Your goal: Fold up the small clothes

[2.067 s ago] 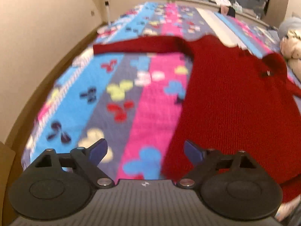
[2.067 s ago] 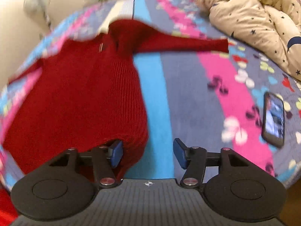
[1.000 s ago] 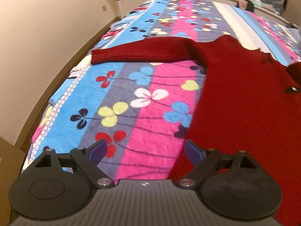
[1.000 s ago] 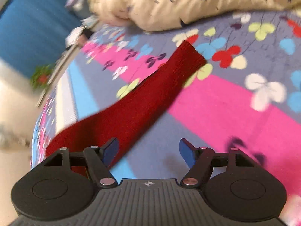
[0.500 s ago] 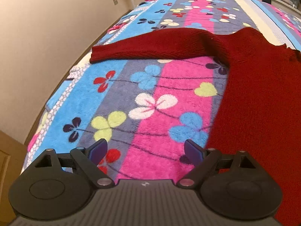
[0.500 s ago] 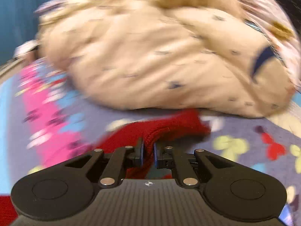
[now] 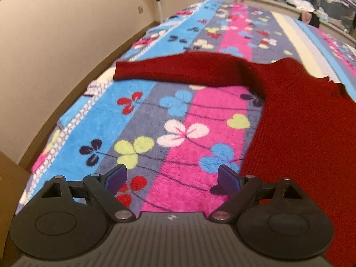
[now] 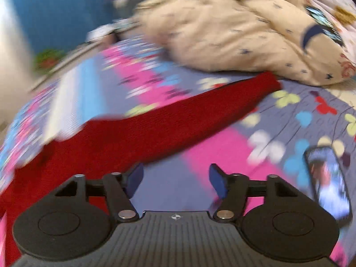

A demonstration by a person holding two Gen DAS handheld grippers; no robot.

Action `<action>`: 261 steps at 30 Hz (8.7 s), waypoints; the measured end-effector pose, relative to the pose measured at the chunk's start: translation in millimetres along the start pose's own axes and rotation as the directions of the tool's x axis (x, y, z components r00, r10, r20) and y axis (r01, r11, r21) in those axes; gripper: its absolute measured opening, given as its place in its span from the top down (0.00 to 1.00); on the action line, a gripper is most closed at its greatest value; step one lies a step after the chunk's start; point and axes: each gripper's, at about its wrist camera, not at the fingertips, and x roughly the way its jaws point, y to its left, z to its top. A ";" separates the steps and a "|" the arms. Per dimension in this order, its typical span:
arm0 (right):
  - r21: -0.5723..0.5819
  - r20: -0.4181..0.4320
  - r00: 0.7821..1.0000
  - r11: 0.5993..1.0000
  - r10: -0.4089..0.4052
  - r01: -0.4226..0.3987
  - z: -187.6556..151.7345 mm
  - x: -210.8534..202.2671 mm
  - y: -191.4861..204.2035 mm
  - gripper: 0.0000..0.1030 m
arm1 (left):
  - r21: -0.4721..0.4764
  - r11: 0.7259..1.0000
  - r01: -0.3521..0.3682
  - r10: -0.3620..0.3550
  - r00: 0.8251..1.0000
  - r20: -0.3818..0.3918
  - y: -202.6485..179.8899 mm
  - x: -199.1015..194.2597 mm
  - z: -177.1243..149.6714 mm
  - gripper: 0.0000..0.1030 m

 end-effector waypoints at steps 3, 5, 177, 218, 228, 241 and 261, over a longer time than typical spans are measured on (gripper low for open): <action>-0.124 -0.029 0.997 0.990 0.067 -0.070 -48.7 -38.1 45.1 0.28 | -0.024 0.999 0.032 -0.031 0.999 0.028 15.7 -13.6 1.3 0.03; -0.172 -0.052 0.994 0.980 0.091 -0.099 -73.1 -55.8 68.1 0.28 | -0.093 0.995 0.040 -0.036 0.998 0.045 36.2 -13.0 9.6 0.00; -0.269 -0.007 0.979 0.942 0.204 -0.199 -114.8 -163.7 67.7 0.28 | 0.274 0.957 0.099 -0.121 0.991 0.062 -76.5 -203.6 -69.7 0.01; 0.563 -0.029 0.940 0.772 -0.339 0.295 110.3 207.6 -176.8 0.20 | 0.031 0.997 -0.071 0.074 0.989 -0.126 -62.5 -23.7 26.8 0.01; 0.105 0.294 0.911 0.957 -0.289 0.269 160.5 176.6 -21.3 0.90 | -0.080 0.988 -0.135 0.122 0.980 -0.156 -8.4 28.4 43.5 0.01; -0.662 -0.176 0.952 0.686 0.249 -0.302 -79.7 167.5 290.2 0.42 | -0.114 0.990 -0.082 0.067 0.989 -0.130 37.8 21.9 31.7 0.01; -0.440 0.002 0.998 0.896 0.068 -0.060 -16.7 86.5 142.7 0.33 | 0.118 0.990 0.075 -0.060 0.990 -0.128 -42.7 -20.9 -5.3 0.01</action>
